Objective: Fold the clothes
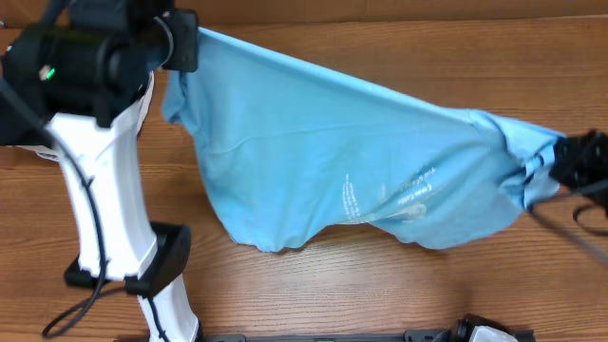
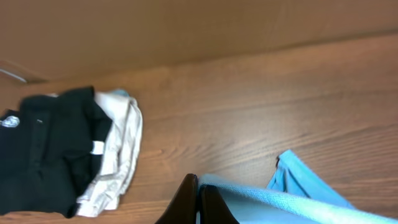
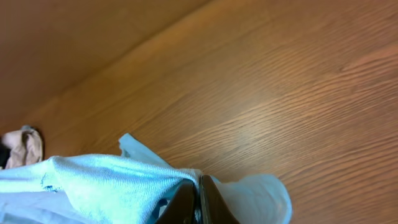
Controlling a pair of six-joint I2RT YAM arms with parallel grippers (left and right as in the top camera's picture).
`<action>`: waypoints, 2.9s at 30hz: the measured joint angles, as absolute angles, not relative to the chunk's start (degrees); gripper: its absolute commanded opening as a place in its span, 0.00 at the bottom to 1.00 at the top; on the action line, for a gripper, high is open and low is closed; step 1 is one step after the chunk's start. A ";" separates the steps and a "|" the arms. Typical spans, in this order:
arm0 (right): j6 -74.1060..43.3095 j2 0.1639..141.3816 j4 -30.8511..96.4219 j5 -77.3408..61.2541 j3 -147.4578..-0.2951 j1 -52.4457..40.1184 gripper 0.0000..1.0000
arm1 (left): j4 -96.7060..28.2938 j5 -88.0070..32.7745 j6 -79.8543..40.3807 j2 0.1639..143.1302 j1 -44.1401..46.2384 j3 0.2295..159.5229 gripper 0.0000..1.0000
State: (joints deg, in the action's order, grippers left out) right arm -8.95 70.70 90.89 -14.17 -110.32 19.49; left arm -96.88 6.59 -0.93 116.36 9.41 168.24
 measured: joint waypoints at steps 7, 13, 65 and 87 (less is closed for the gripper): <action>-7.90 85.89 87.35 -14.59 -110.34 19.46 0.04 | -94.59 5.21 -0.91 127.26 9.41 167.76 0.04; -7.18 99.94 76.64 -15.20 -110.26 19.11 0.04 | -85.47 4.49 0.01 138.96 10.15 167.17 0.04; -7.64 72.14 80.49 -19.97 -83.22 17.47 0.88 | -95.64 -3.42 -0.08 122.32 10.15 150.58 0.94; -8.97 73.45 60.93 -21.41 -55.68 14.41 0.85 | -54.61 -4.32 -0.08 122.37 13.17 107.72 0.76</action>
